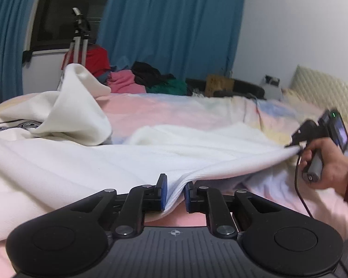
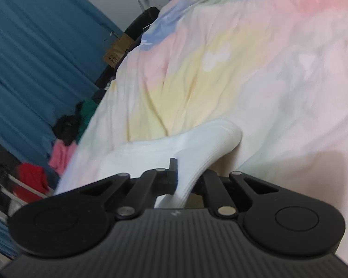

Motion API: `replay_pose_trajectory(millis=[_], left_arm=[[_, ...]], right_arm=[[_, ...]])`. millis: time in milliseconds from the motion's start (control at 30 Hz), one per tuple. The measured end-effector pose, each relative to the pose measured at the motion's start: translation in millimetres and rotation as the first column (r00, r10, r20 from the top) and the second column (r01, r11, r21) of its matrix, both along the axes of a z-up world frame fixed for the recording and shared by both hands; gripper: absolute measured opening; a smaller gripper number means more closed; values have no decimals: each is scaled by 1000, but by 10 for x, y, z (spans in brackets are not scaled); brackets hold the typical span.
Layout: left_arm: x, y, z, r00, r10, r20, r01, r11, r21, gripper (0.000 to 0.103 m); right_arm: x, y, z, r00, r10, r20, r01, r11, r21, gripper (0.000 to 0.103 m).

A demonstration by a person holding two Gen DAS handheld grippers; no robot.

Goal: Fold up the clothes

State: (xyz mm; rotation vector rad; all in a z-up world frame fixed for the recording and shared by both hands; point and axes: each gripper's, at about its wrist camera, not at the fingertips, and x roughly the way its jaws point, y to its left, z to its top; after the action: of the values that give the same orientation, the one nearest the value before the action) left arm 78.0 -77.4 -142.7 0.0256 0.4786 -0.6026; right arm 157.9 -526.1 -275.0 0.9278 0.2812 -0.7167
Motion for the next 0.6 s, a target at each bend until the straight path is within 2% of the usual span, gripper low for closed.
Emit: replay_pose_trajectory(millis=[100, 167, 200, 233, 300, 333, 367, 433, 467, 533, 600], left_arm=[[-48, -6, 17, 1000, 0, -12, 0, 1000, 22, 24], [-79, 53, 49, 998, 14, -60, -14, 1000, 10, 43], [-94, 87, 66, 996, 22, -86, -22, 1000, 3, 50], [-107, 148, 92, 992, 37, -123, -40, 999, -18, 62], [-106, 356, 139, 973, 89, -211, -107, 991, -75, 67], [-77, 498, 125, 952, 136, -273, -173, 978, -116, 70], [-38, 654, 101, 921, 185, -342, -250, 956, -157, 77], [38, 965, 52, 837, 263, -480, -405, 888, -218, 82], [54, 1171, -14, 780, 301, -548, -498, 829, -255, 81], [62, 1600, -179, 652, 353, -671, -675, 674, -300, 81], [35, 1967, -344, 552, 350, -757, -789, 513, -339, 75]], right_arm=[[88, 22, 15, 998, 38, -42, -41, 995, -88, 6], [53, 57, 39, 997, 49, -55, -55, 992, -111, 6], [41, 49, 35, 997, 48, -52, -53, 994, -100, 6], [34, 21, 18, 998, 41, -44, -44, 996, -72, 6], [1, -8, -21, 999, 29, -28, -30, 999, -17, 6], [-17, -21, -42, 999, 26, -25, -26, 1000, 3, 6], [-30, -28, -54, 999, 25, -24, -25, 1000, 14, 6], [-47, -34, -60, 999, 26, -23, -25, 999, 23, 6], [-53, -33, -57, 999, 25, -22, -25, 999, 26, 6], [-52, -32, -50, 1000, 22, -18, -22, 999, 33, 6], [-54, -40, -53, 1000, 17, -10, -17, 999, 45, 6]])
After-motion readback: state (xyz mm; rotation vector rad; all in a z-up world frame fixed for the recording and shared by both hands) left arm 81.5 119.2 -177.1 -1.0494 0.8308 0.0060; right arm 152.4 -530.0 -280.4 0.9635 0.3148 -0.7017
